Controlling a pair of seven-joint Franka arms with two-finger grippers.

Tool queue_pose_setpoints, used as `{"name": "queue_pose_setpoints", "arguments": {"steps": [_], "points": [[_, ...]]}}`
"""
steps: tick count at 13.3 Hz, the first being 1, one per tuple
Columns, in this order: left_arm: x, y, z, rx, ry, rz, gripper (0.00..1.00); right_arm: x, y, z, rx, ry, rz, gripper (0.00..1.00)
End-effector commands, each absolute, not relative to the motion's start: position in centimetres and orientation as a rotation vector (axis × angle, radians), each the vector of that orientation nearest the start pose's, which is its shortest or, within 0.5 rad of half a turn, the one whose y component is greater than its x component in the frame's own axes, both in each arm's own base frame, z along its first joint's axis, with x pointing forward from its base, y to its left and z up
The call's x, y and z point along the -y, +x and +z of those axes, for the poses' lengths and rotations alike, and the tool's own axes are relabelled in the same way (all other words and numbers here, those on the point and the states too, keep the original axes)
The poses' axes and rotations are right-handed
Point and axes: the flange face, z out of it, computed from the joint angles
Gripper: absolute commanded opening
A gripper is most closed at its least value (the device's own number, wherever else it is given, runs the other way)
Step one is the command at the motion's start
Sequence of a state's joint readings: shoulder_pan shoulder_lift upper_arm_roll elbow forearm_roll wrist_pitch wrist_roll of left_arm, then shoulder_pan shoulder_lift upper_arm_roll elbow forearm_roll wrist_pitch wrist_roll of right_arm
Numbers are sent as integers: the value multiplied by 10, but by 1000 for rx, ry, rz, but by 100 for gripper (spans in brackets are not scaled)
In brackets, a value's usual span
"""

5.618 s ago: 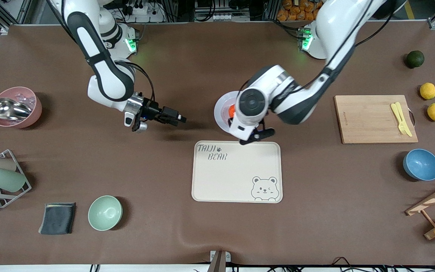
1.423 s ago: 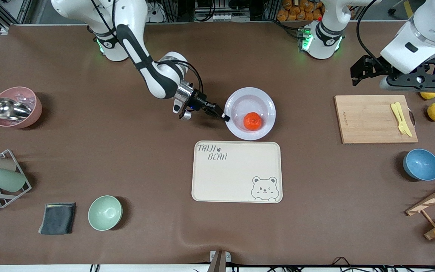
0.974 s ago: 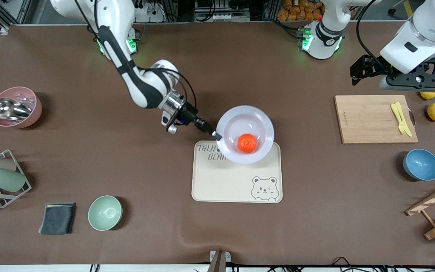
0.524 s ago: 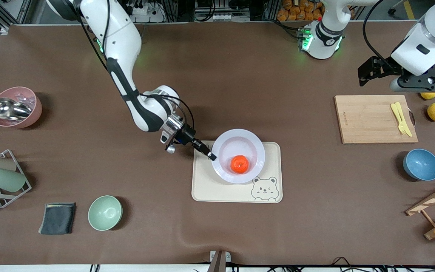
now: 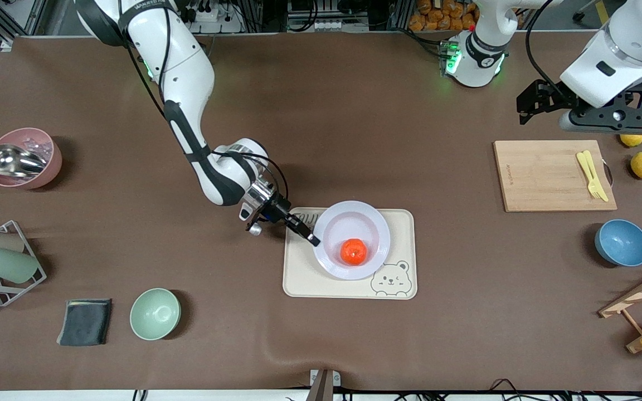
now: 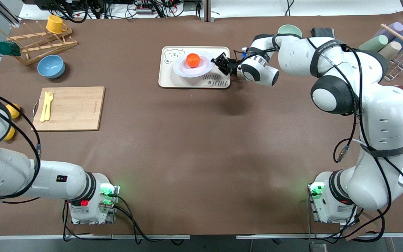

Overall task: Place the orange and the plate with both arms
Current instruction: 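Adjust the plate on the tray and open the right gripper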

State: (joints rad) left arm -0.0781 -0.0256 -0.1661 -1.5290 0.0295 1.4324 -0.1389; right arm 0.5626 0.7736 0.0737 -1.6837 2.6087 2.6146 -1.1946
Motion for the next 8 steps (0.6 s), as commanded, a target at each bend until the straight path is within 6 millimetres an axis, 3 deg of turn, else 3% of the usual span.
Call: {"name": "queue_pose_setpoints", "arguments": {"steps": [1,6,7,8], "points": [[123,516,646,-131,-3096,102,100,-381,548,135,-746,-1814,-446,0],[101,522,643,-66,-3102,114,100,-381,557,130,-750,-1803,-458,0],[100,522,643,-66,-3102,114,100,-380,559,131,-754,-1798,-460,23],[100,522,644,-63,-3102,112,100,-375,562,131,-767,-1793,-464,56]]}}
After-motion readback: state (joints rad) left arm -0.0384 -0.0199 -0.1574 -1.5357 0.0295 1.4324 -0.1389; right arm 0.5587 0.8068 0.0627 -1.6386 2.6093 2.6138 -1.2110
